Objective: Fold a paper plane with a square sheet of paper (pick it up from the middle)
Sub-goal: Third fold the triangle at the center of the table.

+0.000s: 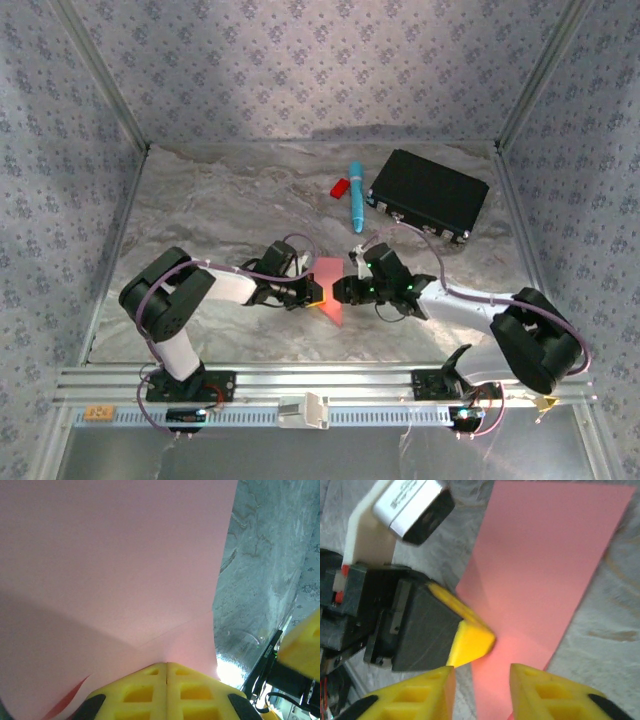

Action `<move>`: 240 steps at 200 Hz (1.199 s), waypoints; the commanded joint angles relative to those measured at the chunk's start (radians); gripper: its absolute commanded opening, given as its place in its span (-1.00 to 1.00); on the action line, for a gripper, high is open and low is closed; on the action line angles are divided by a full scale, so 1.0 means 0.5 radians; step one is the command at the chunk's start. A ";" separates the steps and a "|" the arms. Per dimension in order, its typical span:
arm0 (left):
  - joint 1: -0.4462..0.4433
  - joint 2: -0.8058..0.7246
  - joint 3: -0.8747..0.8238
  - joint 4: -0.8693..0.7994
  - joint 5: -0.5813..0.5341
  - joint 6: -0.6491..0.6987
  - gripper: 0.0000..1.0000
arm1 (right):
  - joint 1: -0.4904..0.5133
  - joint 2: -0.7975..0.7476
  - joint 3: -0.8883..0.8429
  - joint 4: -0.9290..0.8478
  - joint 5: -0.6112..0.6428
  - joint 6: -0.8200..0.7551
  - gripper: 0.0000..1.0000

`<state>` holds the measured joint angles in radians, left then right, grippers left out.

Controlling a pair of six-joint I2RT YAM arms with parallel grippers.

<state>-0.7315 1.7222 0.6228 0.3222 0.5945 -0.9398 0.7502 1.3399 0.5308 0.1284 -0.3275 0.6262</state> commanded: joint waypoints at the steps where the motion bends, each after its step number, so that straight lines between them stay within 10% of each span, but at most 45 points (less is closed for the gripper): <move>1: -0.015 0.062 -0.006 -0.116 -0.051 0.048 -1.00 | 0.125 0.066 0.055 -0.082 -0.103 0.089 -0.58; 38: -0.013 0.065 -0.004 -0.117 -0.053 0.048 -1.00 | 0.263 0.219 0.126 -0.067 -0.075 0.134 -0.88; 240: -0.015 0.107 -0.011 -0.131 -0.069 0.069 -1.00 | 0.330 0.369 0.144 -0.283 0.049 0.141 -0.86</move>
<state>-0.7315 1.7245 0.6231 0.3222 0.5957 -0.9329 0.9108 1.5494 0.6411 -0.0002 -0.3099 0.6743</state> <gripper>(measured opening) 0.044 0.069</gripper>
